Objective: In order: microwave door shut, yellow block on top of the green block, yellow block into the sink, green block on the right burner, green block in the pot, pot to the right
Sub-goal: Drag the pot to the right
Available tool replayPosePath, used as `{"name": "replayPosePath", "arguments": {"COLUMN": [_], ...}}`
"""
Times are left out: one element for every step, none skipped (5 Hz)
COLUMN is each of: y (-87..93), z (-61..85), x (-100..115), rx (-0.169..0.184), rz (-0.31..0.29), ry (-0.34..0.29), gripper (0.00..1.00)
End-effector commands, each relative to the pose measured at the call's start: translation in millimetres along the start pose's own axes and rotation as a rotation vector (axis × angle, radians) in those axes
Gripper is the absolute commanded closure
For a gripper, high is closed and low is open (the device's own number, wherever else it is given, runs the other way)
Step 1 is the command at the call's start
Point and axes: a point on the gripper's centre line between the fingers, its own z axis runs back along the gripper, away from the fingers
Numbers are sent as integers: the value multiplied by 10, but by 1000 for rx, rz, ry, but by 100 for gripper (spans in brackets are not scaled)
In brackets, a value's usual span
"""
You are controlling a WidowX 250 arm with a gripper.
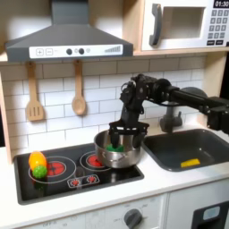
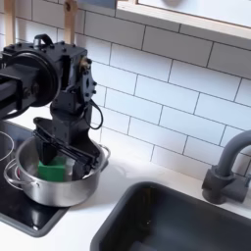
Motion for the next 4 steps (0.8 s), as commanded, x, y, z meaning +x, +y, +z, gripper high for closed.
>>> {"name": "replayPosePath", "arguments": {"y": [-86,-61,-55,-64], "z": [7,29,53,121], "x": [-1,5,-2,-10], "rx": [-9,-3,-6,-4], "rz": [-30,-29,-29,-48], "ry": [-1,-6,-10,-10], "gripper": [0,0,0,0]}}
